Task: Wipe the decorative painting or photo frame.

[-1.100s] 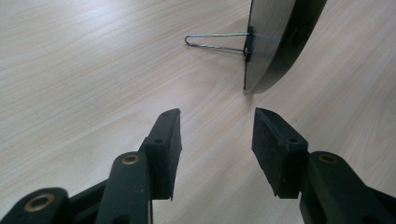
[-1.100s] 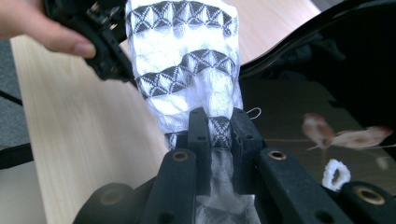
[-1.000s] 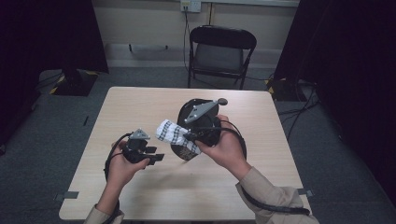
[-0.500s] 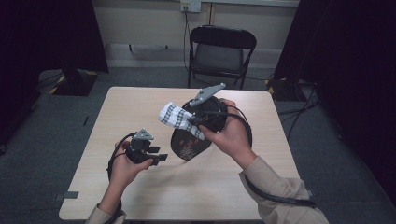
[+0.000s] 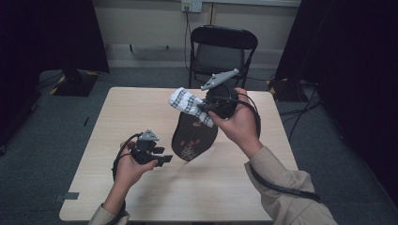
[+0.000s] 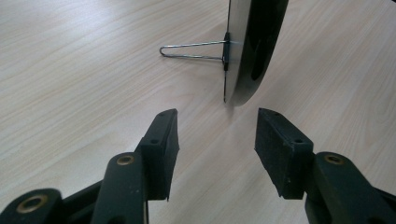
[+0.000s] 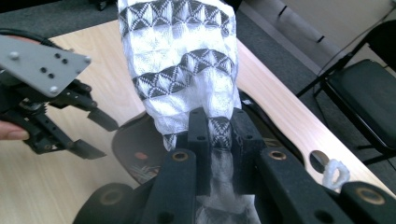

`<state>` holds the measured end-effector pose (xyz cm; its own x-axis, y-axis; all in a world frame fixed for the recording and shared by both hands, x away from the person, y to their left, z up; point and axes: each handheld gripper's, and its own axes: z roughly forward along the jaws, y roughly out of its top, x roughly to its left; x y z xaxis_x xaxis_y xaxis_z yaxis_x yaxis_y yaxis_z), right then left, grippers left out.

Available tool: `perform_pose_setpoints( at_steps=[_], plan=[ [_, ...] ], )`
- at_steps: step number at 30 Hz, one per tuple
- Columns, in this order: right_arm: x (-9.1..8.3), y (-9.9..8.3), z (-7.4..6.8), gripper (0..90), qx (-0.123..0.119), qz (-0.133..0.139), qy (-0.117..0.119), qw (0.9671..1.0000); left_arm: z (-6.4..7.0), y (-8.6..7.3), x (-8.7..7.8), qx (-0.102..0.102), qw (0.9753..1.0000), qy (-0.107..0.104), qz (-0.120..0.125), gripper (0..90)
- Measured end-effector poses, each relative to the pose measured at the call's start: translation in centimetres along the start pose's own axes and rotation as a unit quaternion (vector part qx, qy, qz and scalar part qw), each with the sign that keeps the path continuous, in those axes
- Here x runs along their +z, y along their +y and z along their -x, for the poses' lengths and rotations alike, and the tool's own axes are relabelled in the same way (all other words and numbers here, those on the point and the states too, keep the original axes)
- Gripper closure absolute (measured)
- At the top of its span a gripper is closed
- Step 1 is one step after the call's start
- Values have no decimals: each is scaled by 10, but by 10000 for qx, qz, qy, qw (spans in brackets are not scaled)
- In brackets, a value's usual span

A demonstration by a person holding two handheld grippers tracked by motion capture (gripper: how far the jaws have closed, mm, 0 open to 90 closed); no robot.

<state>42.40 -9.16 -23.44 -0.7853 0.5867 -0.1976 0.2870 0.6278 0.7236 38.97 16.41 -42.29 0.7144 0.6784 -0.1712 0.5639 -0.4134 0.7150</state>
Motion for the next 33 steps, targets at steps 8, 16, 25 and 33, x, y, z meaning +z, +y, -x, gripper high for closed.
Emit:
perform_pose_setpoints(
  at_steps=[8, 16, 25, 33],
  plan=[
    [-3, -4, 18, 815, 154, -90, -211, 9996, 5, 4, 7, 152, 9999, -44, -56, 494],
    [-1, -13, 32, 813, 238, -258, -367, 9987, 8, 11, 14, 209, 9998, 2, 75, 502],
    [7, -28, 43, 812, 423, -374, -419, 9975, 8, 18, 19, 368, 9992, 46, 174, 571],
    [12, -38, 49, 812, 516, -443, -445, 9967, 11, 20, 23, 490, 9986, 37, 177, 704]
  ],
)
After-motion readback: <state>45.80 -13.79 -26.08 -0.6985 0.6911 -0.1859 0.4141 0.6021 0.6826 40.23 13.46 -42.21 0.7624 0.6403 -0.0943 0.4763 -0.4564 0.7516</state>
